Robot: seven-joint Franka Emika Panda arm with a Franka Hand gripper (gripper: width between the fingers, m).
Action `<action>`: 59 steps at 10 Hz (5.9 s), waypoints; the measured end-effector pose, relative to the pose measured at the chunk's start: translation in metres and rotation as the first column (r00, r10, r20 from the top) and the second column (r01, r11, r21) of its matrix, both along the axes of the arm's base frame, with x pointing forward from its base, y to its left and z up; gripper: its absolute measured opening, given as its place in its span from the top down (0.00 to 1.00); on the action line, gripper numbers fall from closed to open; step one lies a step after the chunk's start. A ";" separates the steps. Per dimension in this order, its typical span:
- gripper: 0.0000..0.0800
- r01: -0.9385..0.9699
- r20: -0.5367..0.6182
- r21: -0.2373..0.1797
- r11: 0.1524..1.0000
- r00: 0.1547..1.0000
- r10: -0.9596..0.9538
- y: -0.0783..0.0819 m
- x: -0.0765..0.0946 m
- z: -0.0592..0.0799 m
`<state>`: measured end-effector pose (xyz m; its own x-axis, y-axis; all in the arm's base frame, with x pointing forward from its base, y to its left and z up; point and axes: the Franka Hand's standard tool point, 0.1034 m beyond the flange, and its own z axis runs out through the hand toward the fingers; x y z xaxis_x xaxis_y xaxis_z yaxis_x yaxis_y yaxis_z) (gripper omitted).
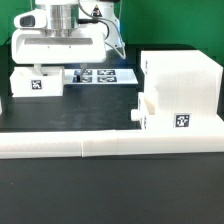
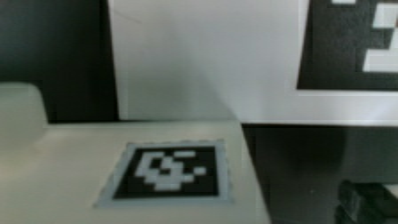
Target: Assemble drawer
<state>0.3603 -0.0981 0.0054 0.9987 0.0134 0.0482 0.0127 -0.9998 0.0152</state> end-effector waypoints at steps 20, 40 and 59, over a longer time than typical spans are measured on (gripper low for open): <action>0.95 -0.146 0.048 0.026 0.989 0.988 0.144 0.056 0.073 0.039; 0.95 -0.985 -0.054 -0.042 0.165 0.167 0.984 0.068 0.141 0.051; 0.95 -0.996 -0.070 0.003 0.088 0.087 0.994 0.082 0.177 0.052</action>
Offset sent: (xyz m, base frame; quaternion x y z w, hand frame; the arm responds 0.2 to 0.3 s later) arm 0.0000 0.0000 0.0000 0.0000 0.0000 0.0000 1.0000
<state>0.5377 -0.0164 0.0573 0.0745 0.9970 -0.0222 0.9972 -0.0742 0.0109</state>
